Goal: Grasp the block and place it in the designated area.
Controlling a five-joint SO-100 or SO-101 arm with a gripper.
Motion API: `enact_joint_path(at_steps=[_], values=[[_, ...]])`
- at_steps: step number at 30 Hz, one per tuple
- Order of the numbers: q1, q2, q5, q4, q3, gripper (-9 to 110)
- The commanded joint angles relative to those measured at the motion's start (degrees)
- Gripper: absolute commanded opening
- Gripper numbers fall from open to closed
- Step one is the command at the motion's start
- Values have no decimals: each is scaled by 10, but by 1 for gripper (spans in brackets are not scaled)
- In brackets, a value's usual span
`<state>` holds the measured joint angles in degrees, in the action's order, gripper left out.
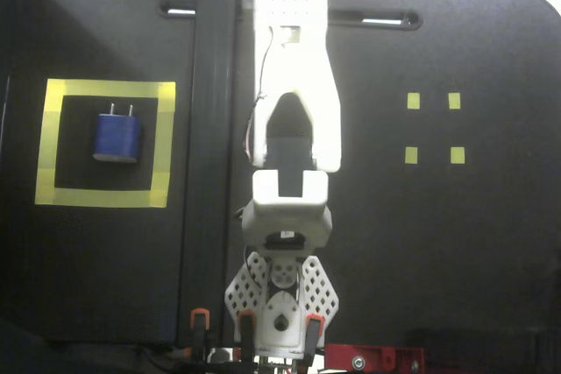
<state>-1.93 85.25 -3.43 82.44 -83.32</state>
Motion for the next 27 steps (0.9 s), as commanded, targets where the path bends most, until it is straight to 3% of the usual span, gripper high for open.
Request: enact_joint_path(at_steps=[1, 27], values=[[8, 40, 11, -25, 4, 0], [24, 727, 29, -602, -696, 0]])
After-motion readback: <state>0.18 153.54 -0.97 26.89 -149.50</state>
